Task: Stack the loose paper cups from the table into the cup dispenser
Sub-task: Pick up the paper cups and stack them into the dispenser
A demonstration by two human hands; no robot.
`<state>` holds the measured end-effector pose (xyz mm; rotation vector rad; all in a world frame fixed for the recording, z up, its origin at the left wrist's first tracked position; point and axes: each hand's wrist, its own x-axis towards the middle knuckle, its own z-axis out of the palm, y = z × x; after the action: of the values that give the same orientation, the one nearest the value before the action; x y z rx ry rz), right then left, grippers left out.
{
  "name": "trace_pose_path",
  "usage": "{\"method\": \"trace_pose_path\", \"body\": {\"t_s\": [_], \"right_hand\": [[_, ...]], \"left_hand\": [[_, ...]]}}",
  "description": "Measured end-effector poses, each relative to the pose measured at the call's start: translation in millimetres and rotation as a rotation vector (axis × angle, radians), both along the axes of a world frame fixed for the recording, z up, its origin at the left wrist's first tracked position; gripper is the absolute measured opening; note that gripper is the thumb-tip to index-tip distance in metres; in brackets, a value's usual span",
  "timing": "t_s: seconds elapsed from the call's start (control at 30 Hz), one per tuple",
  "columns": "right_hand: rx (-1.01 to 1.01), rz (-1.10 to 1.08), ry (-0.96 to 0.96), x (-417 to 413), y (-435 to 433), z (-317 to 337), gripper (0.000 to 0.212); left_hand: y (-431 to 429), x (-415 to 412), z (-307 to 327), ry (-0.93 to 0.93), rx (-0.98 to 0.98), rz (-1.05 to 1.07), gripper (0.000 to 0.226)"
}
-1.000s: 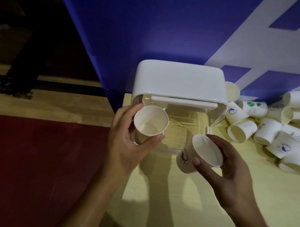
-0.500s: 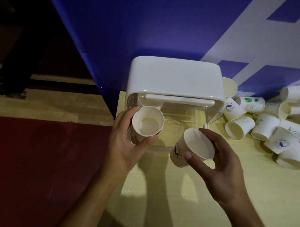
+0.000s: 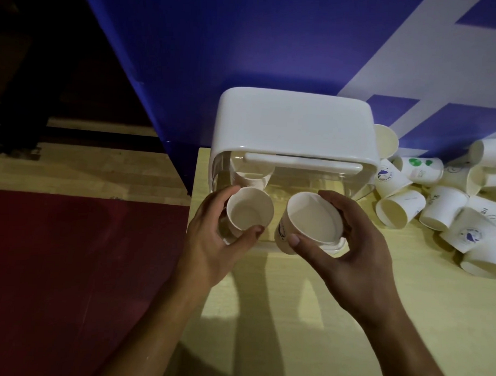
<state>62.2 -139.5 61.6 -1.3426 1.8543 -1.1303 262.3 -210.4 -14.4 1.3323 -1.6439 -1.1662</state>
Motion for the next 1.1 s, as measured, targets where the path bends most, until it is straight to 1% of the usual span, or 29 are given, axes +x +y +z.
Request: {"method": "trace_pose_path", "body": {"t_s": [0.07,0.13,0.2,0.27,0.33,0.53,0.7,0.9,1.0,1.1], "right_hand": [[-0.059,0.004,0.032,3.3,-4.4,6.1,0.062],[-0.115,0.006,0.05,6.4,-8.9,12.2,0.062],[-0.165,0.011,0.056,11.0,-13.7,15.7,0.064],[-0.194,0.029,0.057,17.9,-18.8,14.5,0.068],[-0.194,0.045,0.075,26.4,-23.5,8.4,0.071],[-0.17,0.062,0.109,43.3,-33.6,-13.4,0.08],[-0.203,0.057,0.094,51.0,-39.5,-15.5,0.081],[-0.216,0.057,0.083,53.3,-41.3,-19.2,0.08],[-0.202,0.05,0.085,55.7,-39.4,-24.3,0.078],[-0.212,0.029,0.131,57.2,-38.0,-31.4,0.076]], "left_hand": [[-0.7,1.2,1.0,0.004,0.025,-0.014,0.075],[0.3,1.6,4.9,0.062,0.035,-0.03,0.074],[3.3,2.5,11.9,0.145,0.011,-0.008,0.066],[6.4,4.5,20.5,0.232,-0.004,0.063,0.059],[7.6,6.7,30.0,0.272,-0.036,0.106,0.054],[2.7,-0.5,48.5,0.218,-0.064,0.068,0.05],[1.4,-2.7,49.2,0.245,-0.065,0.086,0.041],[-0.2,-1.9,48.9,0.253,-0.032,0.099,0.039],[0.3,-0.6,45.8,0.255,-0.021,0.101,0.043],[1.7,-0.2,42.4,0.248,-0.016,0.111,0.037]]}}
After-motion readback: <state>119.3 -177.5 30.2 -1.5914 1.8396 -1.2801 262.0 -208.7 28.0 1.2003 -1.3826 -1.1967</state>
